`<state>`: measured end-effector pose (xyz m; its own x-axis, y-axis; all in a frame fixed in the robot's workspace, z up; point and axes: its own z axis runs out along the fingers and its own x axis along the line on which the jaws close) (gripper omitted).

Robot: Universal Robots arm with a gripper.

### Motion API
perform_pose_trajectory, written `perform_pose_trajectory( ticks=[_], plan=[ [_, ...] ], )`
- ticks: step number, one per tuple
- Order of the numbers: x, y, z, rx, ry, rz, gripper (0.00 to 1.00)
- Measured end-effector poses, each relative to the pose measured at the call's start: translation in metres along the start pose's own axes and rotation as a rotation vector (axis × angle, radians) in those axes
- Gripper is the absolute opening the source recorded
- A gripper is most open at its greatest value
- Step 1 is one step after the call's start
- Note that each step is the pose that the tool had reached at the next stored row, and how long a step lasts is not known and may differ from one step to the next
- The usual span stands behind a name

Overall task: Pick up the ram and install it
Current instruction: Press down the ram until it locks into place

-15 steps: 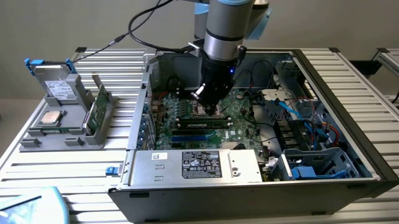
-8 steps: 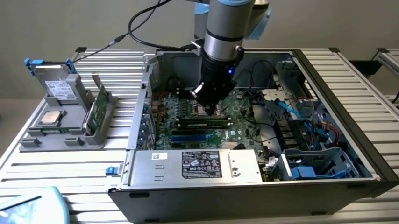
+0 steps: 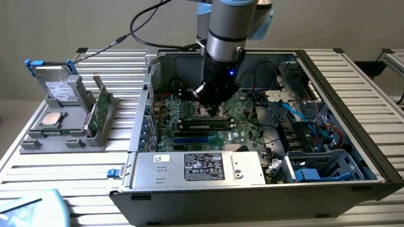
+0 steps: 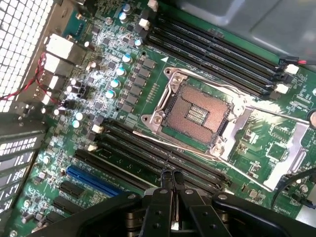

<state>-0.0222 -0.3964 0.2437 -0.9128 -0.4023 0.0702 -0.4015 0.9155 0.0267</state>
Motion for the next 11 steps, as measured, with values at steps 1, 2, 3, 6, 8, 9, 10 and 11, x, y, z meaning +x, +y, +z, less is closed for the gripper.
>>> perform_pose_trajectory(
  ticks=[1, 2, 3, 6, 8, 9, 10, 11],
  plan=[
    [0.0, 0.0, 0.0, -0.001, -0.0004, 0.014, 0.11],
    [0.0, 0.0, 0.0, -0.002, -0.0009, 0.028, 0.11],
    [0.0, 0.0, 0.0, -0.0029, -0.0013, 0.042, 0.11],
    [0.0, 0.0, 0.0, -0.0058, -0.0026, 0.084, 0.11],
    [0.0, 0.0, 0.0, -0.0077, -0.0034, 0.112, 0.11],
    [0.0, 0.0, 0.0, -0.0086, -0.0038, 0.126, 0.11],
    [0.0, 0.0, 0.0, -0.0096, -0.0043, 0.139, 0.11],
    [0.0, 0.0, 0.0, -0.0105, -0.0046, 0.153, 0.11]
  ],
)
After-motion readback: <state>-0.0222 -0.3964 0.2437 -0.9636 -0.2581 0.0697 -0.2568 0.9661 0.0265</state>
